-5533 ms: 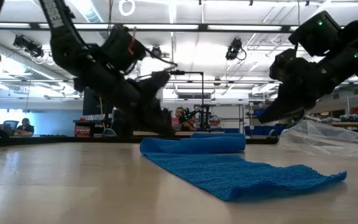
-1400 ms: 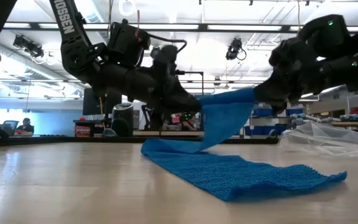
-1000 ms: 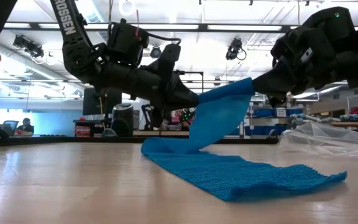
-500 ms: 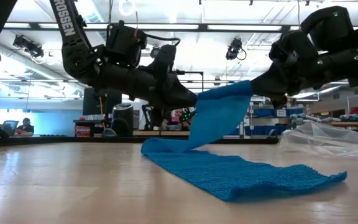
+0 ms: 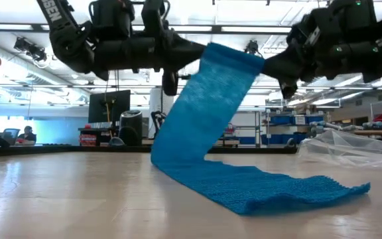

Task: Roll bandage
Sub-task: Roll the blue bandage

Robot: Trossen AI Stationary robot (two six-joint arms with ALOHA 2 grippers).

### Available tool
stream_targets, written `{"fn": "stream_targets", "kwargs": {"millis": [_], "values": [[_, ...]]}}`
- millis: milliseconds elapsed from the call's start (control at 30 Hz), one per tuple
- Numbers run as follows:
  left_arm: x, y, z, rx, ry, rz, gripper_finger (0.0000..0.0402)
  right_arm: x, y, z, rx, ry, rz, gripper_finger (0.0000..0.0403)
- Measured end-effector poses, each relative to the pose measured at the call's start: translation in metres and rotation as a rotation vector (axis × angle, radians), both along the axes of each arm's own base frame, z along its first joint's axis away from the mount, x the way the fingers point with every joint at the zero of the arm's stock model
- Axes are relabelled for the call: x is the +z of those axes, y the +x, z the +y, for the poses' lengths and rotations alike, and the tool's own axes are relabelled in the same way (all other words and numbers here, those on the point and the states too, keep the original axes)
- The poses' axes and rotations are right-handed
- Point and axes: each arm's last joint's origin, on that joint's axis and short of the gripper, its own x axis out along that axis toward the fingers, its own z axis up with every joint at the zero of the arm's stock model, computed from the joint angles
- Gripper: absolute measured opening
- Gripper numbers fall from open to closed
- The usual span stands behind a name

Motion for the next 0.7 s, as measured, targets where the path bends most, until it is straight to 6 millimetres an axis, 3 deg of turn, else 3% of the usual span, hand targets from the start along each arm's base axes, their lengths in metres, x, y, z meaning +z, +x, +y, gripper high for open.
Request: {"fn": "stream_targets", "kwargs": {"millis": [133,433,700], "values": [[0.012,-0.005,0.004,-0.043,-0.010,-0.043,0.0003,0.014,0.010,0.002,0.082,-0.054,-0.027,0.0001],[0.028,-0.011,0.005,-0.073,0.148,-0.106,0.0003,0.032,0.018,-0.006,0.043,-0.092,-0.055,0.0001],[0.017,-0.012,0.003,-0.090,0.313,0.003,0.0003,0.048,0.011,-0.013,-0.007,-0.195,-0.132,0.0001]]}}
